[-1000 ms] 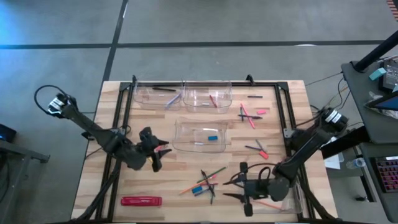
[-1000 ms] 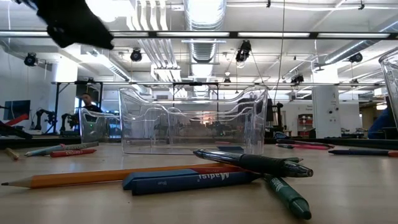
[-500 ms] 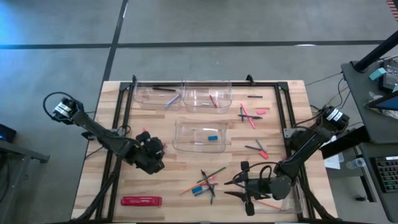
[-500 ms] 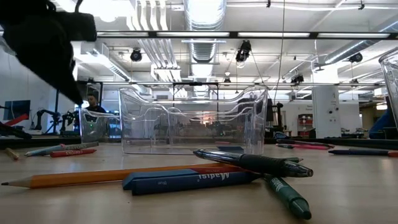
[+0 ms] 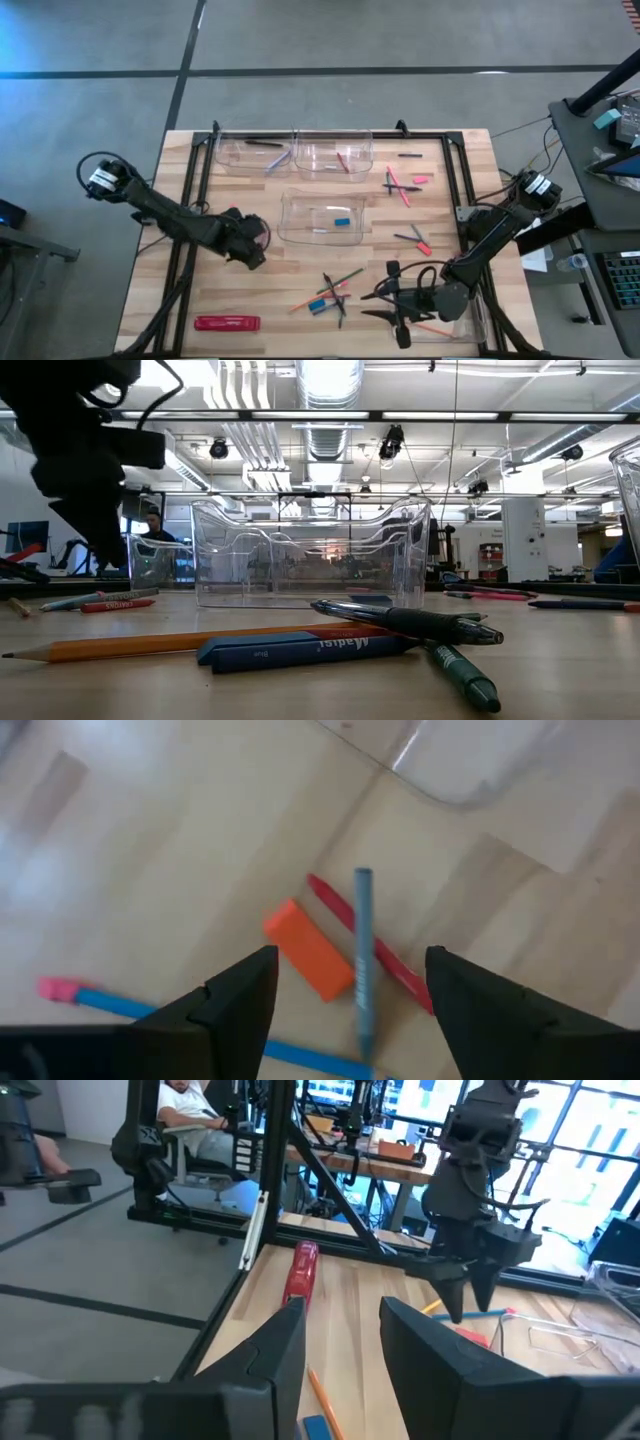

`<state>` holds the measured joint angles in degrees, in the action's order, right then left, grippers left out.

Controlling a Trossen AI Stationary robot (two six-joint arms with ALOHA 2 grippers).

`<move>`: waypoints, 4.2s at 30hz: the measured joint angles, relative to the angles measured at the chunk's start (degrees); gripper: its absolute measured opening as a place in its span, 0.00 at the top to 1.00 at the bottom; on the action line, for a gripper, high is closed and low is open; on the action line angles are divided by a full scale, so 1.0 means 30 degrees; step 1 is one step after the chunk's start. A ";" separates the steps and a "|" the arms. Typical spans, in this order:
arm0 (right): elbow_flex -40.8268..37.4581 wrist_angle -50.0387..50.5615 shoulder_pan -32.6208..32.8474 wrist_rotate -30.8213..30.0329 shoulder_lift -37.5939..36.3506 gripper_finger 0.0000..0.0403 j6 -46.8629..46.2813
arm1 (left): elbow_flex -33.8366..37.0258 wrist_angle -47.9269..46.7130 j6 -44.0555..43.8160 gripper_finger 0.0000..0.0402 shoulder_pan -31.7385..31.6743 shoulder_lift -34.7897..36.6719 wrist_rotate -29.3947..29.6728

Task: Sort crayons/erasers/pens/pencils in bins
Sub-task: Put the gray crayon into the top right transparent bin, then put the blue pencil into the bottom transparent bin

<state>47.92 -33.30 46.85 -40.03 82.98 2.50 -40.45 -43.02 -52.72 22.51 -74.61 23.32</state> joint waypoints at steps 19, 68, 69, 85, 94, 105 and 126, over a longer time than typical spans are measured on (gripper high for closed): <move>-0.0029 0.0016 0.0000 0.0000 0.0000 0.71 0.0018 | 0.2320 0.5530 0.4238 0.41 -0.2894 -0.0087 -0.0946; -0.0124 0.0147 -0.0087 0.0000 0.0015 0.72 -0.0021 | -0.1040 0.3162 0.6076 0.98 -0.3002 0.2728 0.0527; -0.0124 0.0147 -0.0127 -0.0001 0.0015 0.73 -0.0181 | -0.1449 0.3143 0.6649 0.98 -0.3162 0.3094 0.0945; -0.0138 0.1459 -0.0898 -0.0124 0.0022 0.70 -0.1507 | -0.8170 0.9168 1.8919 0.98 -0.9990 -0.0230 -0.0995; -0.0138 0.3033 -0.1129 0.0491 0.0022 0.47 -0.3061 | -1.1578 0.9111 2.1762 0.97 -1.3988 -0.5988 -0.3501; -0.0138 0.3123 -0.1444 -0.1667 0.0854 0.11 -0.3292 | -1.3974 0.9513 2.1876 0.96 -1.6578 -1.0051 -0.4375; -0.0117 0.3000 -0.1632 -0.1683 0.1246 0.09 -0.3850 | -1.4564 0.2633 2.0286 0.58 -1.5260 -0.4547 -0.4011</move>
<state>47.57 -24.30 41.95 -45.08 86.72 -9.05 -84.14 -35.12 8.14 -23.28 -88.25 11.28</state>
